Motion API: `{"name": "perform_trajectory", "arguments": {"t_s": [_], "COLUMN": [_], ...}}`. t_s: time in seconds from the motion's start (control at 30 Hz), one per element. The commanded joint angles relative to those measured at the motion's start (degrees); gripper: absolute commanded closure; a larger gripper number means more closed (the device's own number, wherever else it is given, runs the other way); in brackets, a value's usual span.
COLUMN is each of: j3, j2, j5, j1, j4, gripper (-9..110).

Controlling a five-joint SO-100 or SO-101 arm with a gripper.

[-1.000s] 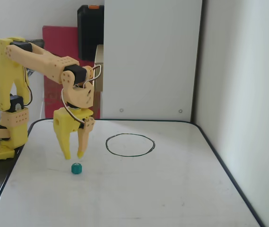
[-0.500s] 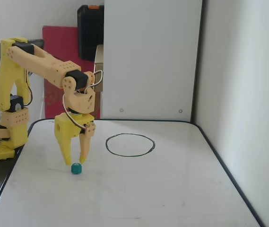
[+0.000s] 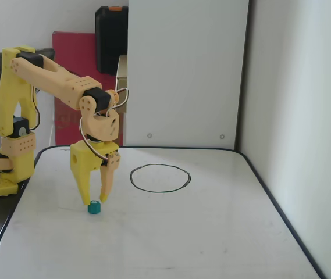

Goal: Grasp a green cube and put it in the black circle

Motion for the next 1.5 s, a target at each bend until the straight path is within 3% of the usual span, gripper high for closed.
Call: {"name": "perform_trajectory", "arguments": {"t_s": [0.0,0.57,0.77,1.47], "j3": [-0.9,-0.1,-0.3,-12.2], "j2": [-0.1,-1.7,-1.2,-4.7], "j5": [0.3,0.7,0.8,-6.9], "j1": [0.2,0.1,0.1,0.4], "j4": [-0.6,-2.1,-1.8,20.6], "gripper": [90,99,91,90]}}
